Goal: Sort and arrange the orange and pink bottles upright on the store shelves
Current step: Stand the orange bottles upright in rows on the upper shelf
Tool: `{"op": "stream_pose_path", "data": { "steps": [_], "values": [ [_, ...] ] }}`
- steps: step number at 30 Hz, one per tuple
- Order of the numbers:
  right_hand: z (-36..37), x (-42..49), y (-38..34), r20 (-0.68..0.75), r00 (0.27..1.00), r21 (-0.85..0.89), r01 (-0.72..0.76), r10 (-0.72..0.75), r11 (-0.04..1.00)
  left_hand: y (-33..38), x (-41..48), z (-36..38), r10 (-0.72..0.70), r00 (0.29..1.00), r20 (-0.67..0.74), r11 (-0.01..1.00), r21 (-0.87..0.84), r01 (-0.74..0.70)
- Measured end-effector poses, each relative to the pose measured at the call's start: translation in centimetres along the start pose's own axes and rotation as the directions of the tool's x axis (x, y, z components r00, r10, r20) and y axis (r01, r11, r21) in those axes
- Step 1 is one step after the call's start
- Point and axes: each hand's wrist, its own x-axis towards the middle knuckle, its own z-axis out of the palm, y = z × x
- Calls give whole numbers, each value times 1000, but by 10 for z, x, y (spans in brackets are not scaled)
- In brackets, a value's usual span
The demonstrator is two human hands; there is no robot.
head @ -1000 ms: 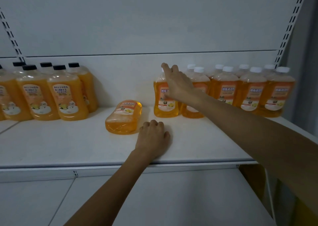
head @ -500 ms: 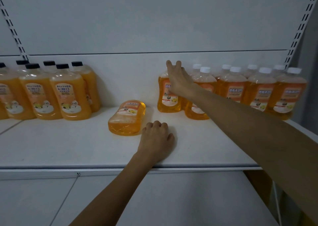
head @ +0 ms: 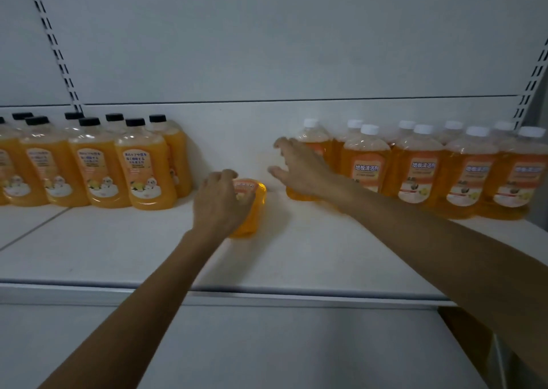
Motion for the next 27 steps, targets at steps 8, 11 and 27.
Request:
{"op": "stream_pose_path", "data": {
  "steps": [8, 11, 27],
  "values": [
    [56, 10, -14, 451, 840, 375, -484, 300, 791, -14, -3, 12, -208, 961, 181, 974, -45, 220],
    [64, 15, -20, 449, 844, 463, -500, 292, 732, -14, -4, 13, -196, 967, 165, 976, -65, 209],
    [11, -24, -15, 37, 992, 616, -119, 121, 779, 9, -28, 3, -104, 965, 239, 857, -471, 209]
  ]
}}
